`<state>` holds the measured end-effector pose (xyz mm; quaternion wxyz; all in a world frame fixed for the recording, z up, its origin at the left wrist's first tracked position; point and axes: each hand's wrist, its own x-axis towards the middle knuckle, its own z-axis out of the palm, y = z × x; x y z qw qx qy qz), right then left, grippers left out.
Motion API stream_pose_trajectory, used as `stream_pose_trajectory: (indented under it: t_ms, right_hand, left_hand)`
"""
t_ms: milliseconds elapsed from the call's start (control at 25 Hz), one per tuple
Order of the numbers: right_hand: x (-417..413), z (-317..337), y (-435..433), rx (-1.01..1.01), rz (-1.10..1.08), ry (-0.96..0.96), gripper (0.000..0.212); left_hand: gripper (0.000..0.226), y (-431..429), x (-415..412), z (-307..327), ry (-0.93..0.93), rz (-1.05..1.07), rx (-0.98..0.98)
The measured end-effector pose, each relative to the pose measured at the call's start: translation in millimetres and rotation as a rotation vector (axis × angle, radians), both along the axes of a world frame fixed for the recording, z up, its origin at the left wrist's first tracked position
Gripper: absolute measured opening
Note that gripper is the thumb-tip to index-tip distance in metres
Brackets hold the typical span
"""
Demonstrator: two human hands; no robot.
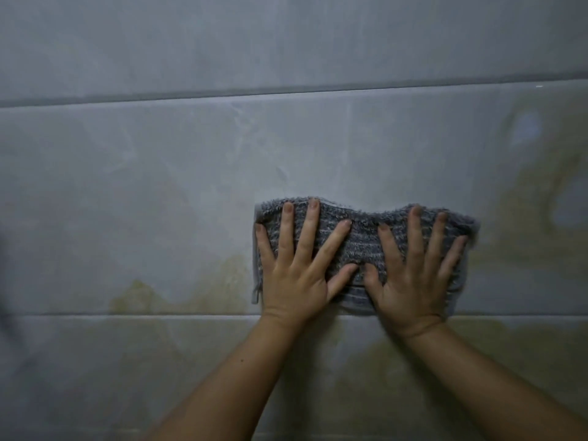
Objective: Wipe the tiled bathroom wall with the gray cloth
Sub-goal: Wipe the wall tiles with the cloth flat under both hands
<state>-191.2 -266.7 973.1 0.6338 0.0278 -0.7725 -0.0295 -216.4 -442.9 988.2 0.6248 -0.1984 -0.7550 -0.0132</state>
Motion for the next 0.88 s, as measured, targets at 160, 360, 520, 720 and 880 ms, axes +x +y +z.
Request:
stream_pose_trajectory:
  t_ms: [160,360,520,720,880]
  right_hand:
    - [-6.5,-11.9,-34.4,0.0,0.023,0.016,0.054]
    - [-18.3,-22.6,-92.4,0.067,0.037,0.022,0.055]
    - [-29.3,-27.7,-157.7,0.105,0.07,0.012,0.058]
    - [-43.5,-24.1,-237.6,0.12,0.098,0.014,0.059]
    - [-52.8,-20.6,-290.2,0.147,0.12,0.017,0.061]
  left_hand:
    - [0.066,-36.0,-5.7,-8.3,0.026,0.015,-0.003]
    - [0.068,-98.3,-14.7,-19.0,0.019,0.038,0.034]
    - [0.067,-168.7,-26.2,-24.5,0.007,0.048,0.022]
    - [0.065,-249.8,-36.6,-19.5,0.006,0.078,0.028]
    - [0.064,-305.0,-46.4,-15.6,0.014,0.092,0.018]
